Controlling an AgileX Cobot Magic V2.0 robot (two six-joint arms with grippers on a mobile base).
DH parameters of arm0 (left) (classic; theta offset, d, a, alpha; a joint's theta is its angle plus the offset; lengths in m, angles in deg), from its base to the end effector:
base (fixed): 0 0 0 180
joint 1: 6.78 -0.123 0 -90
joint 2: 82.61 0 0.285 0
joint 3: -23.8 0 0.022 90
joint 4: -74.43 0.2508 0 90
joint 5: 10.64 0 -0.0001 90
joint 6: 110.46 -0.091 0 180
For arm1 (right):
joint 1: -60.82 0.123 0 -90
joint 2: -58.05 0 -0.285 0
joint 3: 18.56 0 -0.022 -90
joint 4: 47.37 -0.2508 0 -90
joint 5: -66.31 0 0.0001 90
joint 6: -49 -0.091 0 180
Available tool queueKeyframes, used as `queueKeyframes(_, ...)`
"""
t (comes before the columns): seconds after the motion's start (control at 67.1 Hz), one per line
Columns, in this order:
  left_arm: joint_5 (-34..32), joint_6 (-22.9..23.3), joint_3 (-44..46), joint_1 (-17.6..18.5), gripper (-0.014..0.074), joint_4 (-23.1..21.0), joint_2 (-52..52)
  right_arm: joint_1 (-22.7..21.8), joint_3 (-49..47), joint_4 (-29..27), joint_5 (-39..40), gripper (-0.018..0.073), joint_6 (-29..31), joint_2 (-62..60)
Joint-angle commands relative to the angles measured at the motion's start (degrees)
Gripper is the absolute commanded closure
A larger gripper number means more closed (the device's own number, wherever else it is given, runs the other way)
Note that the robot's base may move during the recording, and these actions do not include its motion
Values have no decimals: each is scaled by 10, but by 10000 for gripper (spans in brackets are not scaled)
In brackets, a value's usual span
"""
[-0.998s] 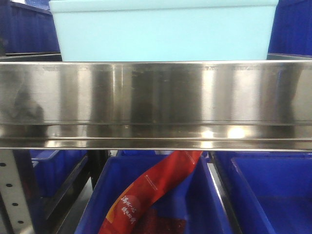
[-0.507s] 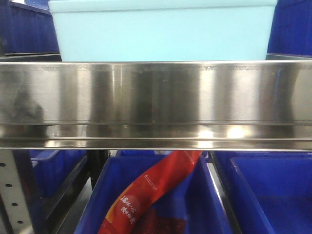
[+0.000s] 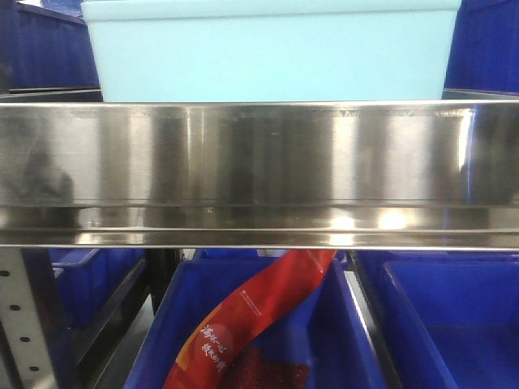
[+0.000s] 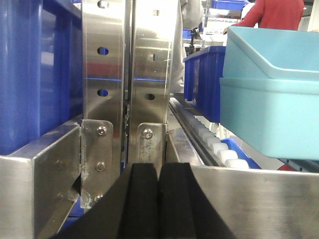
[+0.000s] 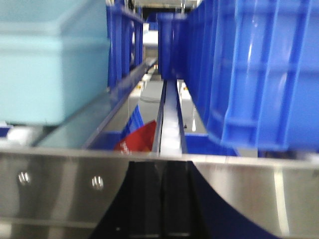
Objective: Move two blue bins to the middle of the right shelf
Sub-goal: 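Pull both grippers back from the placed teal bin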
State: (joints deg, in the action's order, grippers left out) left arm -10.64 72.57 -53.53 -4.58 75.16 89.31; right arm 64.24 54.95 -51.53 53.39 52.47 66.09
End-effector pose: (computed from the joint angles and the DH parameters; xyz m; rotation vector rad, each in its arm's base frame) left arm 0.0567 -0.0022 0.2122 -0.0013 1.4910 -0.0634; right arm 0.0532 0.0047 0.2143 -0.0532 1.6478 0.0667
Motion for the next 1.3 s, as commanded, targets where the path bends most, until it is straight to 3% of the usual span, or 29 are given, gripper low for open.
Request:
queueKeyframes(0.0,-12,-1,1,-2,707,-3,3,-4,23,-1,25,721,4,-2)
queueKeyframes(0.104,-12,-1,1,-2,707,-3,3,-4,37,-1,75,721,4,-2)
queueKeyframes(0.402,-12,-1,1,-2,707,-3,3,-4,37,-4,95,721,4,-2)
queueKeyframes(1.281,-12,-1,1,-2,707,-3,3,-4,37,-4,95,721,4,-2)
